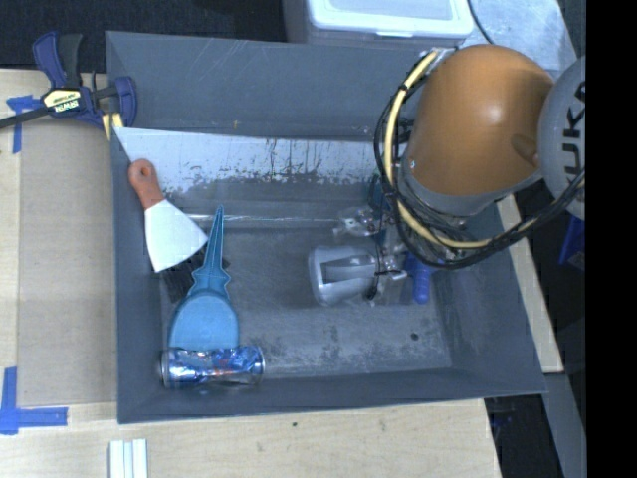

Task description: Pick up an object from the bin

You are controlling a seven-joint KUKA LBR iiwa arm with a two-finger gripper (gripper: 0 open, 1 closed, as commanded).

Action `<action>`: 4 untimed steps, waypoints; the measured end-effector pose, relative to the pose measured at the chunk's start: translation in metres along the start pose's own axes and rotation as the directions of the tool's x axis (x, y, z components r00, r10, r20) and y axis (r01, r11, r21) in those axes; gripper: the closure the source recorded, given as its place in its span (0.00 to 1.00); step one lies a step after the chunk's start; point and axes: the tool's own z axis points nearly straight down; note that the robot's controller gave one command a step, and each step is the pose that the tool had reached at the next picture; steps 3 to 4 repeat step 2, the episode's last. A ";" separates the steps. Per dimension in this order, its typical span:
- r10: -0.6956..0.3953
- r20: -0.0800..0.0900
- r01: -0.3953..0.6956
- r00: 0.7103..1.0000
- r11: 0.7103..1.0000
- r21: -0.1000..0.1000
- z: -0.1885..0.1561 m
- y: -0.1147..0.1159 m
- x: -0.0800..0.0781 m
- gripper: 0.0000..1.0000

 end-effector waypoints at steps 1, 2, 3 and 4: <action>0.026 -0.016 -0.026 1.000 1.000 -0.002 -0.106 0.008 -0.007 1.00; -0.040 -0.016 0.040 0.999 0.999 -0.004 -0.029 0.004 -0.006 1.00; -0.040 -0.016 0.040 0.999 0.999 -0.004 -0.029 0.004 -0.006 1.00; -0.040 -0.016 0.040 0.999 0.999 -0.004 -0.029 0.004 -0.006 1.00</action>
Offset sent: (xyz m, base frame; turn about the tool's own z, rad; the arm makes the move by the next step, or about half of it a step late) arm 0.0053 0.0039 -0.0260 -0.0820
